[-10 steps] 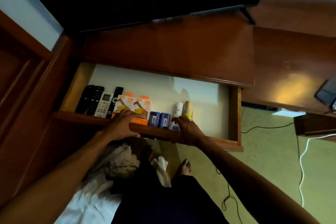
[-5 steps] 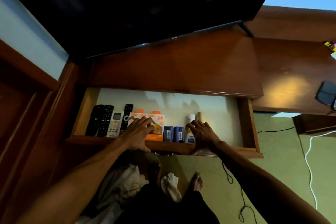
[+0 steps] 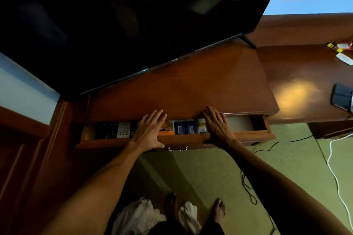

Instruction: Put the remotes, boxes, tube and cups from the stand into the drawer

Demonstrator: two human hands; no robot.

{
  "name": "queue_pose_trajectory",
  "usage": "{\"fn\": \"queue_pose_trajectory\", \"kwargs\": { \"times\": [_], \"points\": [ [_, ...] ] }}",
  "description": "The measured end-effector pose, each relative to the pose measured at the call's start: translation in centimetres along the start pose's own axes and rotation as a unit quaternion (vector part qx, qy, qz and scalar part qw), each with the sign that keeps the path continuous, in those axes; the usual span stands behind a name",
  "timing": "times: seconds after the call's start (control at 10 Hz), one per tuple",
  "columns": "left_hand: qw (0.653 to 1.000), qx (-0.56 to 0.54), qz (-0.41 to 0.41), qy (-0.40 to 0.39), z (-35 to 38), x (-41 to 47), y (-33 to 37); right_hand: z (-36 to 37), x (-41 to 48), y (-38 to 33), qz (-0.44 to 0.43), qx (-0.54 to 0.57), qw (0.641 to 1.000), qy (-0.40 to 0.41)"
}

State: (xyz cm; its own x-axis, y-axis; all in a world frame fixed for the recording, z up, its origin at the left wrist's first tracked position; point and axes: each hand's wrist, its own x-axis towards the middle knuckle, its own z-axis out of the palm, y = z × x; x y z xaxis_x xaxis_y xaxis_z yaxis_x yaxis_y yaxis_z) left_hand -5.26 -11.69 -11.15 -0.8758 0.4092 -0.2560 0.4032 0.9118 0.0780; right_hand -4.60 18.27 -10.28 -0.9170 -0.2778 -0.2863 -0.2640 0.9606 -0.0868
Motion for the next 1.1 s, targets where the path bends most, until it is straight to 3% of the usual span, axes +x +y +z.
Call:
{"fn": "queue_pose_trajectory", "kwargs": {
  "times": [0.4,0.7,0.9,1.0,1.1],
  "points": [
    [0.999,-0.035,0.0,0.014,0.5,4.9,-2.6,-0.3,5.2,1.4,0.001,0.066,0.998,0.014],
    [0.997,-0.046,-0.013,0.067,1.0,5.6,-2.5,-0.2,6.1,0.8,0.02,0.047,0.997,0.05],
    [0.996,-0.064,-0.042,0.042,0.3,5.8,-2.2,-0.3,6.5,0.5,0.033,0.017,0.999,0.036],
    [0.989,-0.127,-0.078,0.019,-2.2,5.9,-0.9,-2.3,6.9,0.2,0.046,0.054,0.997,0.016],
    [0.939,-0.317,-0.134,-0.015,-5.4,4.9,-0.3,-3.6,5.6,-0.3,0.04,0.204,0.978,-0.02]
  ]
}}
